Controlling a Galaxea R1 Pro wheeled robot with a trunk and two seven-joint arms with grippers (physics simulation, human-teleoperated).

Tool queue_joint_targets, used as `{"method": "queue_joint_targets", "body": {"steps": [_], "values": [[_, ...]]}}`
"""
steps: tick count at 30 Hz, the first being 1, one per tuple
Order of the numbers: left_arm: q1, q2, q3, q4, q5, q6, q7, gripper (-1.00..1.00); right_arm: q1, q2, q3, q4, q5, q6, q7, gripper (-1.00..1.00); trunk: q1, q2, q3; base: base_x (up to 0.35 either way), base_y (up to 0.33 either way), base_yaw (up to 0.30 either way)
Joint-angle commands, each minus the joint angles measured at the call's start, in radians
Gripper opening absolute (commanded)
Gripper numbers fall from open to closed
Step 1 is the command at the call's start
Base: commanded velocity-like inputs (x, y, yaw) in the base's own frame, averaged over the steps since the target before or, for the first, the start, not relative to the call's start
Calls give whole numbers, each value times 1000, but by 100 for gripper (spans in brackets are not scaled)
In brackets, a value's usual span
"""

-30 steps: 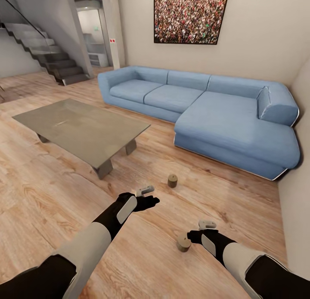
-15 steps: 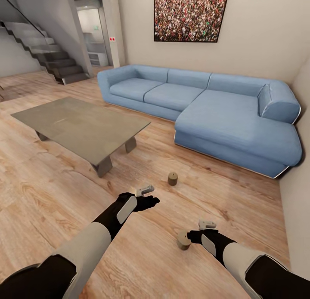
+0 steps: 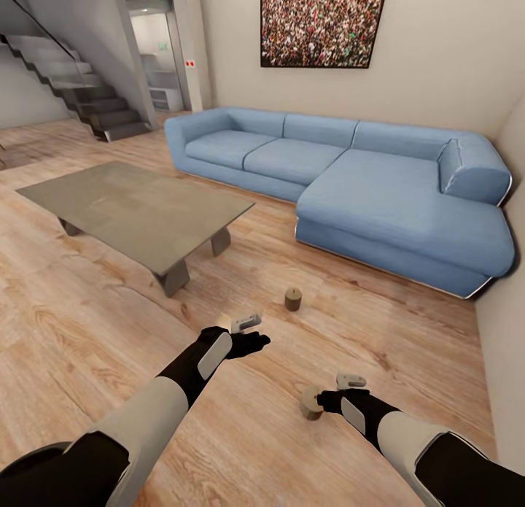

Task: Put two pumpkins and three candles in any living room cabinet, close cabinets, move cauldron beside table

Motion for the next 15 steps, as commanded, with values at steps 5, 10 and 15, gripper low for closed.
{"method": "queue_joint_targets", "body": {"steps": [5, 10, 15], "values": [[0, 0, -2, -1, 10, 2, 9, 100, -1, 0, 9, -2, -8, 6, -6, 100, 19, -36, -16, 0, 0, 0], [0, 0, -2, -1, 10, 2, 9, 100, -1, 1, 9, -2, -8, 6, -5, 100, 38, -71, -32, 0, 0, 0], [0, 0, -2, 0, 10, 2, 9, 100, 0, 1, 9, -2, -8, 6, -5, 100, 57, -106, -48, 0, 0, 0]]}}
